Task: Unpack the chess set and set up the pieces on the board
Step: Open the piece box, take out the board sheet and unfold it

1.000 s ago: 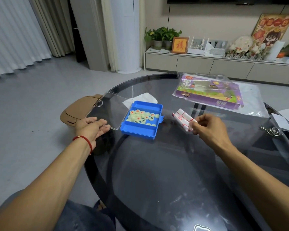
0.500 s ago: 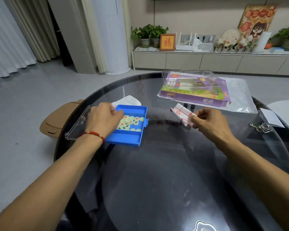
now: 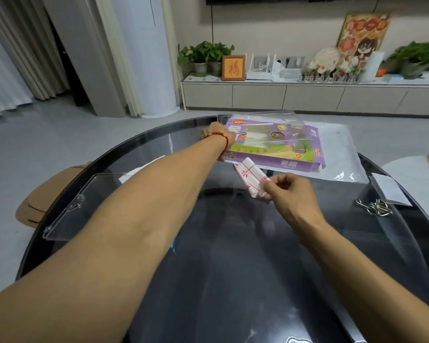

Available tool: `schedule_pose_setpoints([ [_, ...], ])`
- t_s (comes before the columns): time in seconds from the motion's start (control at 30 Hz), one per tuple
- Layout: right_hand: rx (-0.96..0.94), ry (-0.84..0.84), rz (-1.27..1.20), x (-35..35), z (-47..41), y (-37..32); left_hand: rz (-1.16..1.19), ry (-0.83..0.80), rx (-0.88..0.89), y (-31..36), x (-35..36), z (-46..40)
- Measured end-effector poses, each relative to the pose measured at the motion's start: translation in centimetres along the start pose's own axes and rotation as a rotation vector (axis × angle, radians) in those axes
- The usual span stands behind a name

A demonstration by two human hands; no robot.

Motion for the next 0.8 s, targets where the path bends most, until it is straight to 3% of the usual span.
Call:
schedule_pose_setpoints([
  [0.13, 0.005, -0.015, 0.014, 0.3, 0.0, 0.4, 0.191, -0.031, -0.153, -1.6, -1.9, -1.1],
  [0.3, 0.008, -0.019, 0.047, 0.5, 0.3, 0.2, 0.263, 0.145, -0.159, -5.7, -8.0, -3.1],
  [0.53, -0.012, -0.052, 0.111, 1.9, 1.3, 0.2, 0.303, 0.415, -0.339, -15.5, -14.4, -7.3],
  [0.67, -0.039, -0.079, 0.162, 2.1, 1.9, 0.0, 0.305, 0.368, -0.379, -18.0, -14.8, -7.8],
  [0.8, -0.051, -0.103, 0.176, 2.3, 2.1, 0.1, 0.275, 0.220, -0.288, -18.5, -12.5, -8.2],
])
Point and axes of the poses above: each hand's wrist, its own z-axis away from the middle knuckle, its own x-axis out of the palm, y = z × x, the point moved 3 cm from there along -z, towards the middle knuckle, and after that the axes turned 12 degrees about -z, right-handed, at the moved point
